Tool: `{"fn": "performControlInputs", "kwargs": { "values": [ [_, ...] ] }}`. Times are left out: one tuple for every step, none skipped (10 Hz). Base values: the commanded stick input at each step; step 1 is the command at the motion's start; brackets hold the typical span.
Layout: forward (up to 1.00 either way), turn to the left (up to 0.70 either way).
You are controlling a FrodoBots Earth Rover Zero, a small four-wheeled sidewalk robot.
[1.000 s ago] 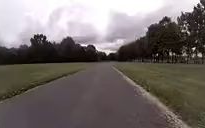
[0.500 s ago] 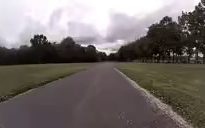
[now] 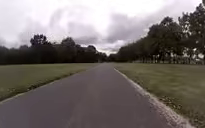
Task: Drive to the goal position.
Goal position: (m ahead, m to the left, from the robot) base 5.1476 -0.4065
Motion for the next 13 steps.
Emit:
{"fn": "performControlInputs", "kwargs": {
  "values": [
    [0.70,0.00],
    [0.70,0.00],
    [0.70,0.00],
    [0.70,0.00],
    [0.70,0.00],
    [0.70,0.00],
    [0.70,0.00],
    [0.70,0.00],
    [0.70,0.00],
    [0.70,0.00],
    [0.70,0.00],
    [0.70,0.00],
    [0.70,0.00]
  ]
}}
